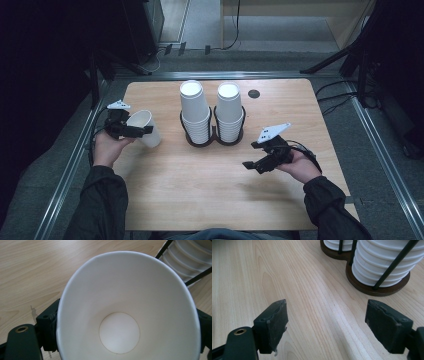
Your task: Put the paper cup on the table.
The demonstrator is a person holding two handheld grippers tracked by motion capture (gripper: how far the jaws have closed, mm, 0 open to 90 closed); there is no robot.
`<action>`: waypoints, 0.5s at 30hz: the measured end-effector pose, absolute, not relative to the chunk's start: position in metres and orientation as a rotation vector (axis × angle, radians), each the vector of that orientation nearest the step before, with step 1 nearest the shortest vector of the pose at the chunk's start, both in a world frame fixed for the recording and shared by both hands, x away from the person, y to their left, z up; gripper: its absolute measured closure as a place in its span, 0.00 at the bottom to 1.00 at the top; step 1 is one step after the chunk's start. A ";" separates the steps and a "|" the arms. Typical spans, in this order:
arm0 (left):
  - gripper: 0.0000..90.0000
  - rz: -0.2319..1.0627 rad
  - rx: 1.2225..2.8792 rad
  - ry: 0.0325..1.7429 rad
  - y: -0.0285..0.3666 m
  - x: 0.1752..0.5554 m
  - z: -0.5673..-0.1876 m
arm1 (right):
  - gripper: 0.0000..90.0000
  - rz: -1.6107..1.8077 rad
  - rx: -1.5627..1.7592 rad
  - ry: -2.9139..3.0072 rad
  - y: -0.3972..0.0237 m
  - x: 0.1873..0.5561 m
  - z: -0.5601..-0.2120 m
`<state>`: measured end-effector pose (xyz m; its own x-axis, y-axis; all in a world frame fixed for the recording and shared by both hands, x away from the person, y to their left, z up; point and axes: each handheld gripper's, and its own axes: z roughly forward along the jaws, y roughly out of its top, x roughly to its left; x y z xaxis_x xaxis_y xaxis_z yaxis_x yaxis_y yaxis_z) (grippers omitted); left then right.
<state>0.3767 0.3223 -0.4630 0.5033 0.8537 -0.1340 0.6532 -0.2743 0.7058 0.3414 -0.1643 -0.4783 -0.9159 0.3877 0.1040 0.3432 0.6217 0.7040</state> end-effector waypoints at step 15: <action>0.11 0.427 2.079 1.226 0.314 0.379 -0.477 | 0.21 1.178 0.621 2.781 -0.164 0.341 -0.479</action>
<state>0.3789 0.3144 -0.4768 0.5034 0.8622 -0.0572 0.6405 -0.3279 0.6945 0.3411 -0.1635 -0.4789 -0.9173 0.3851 0.1014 0.3408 0.6274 0.7002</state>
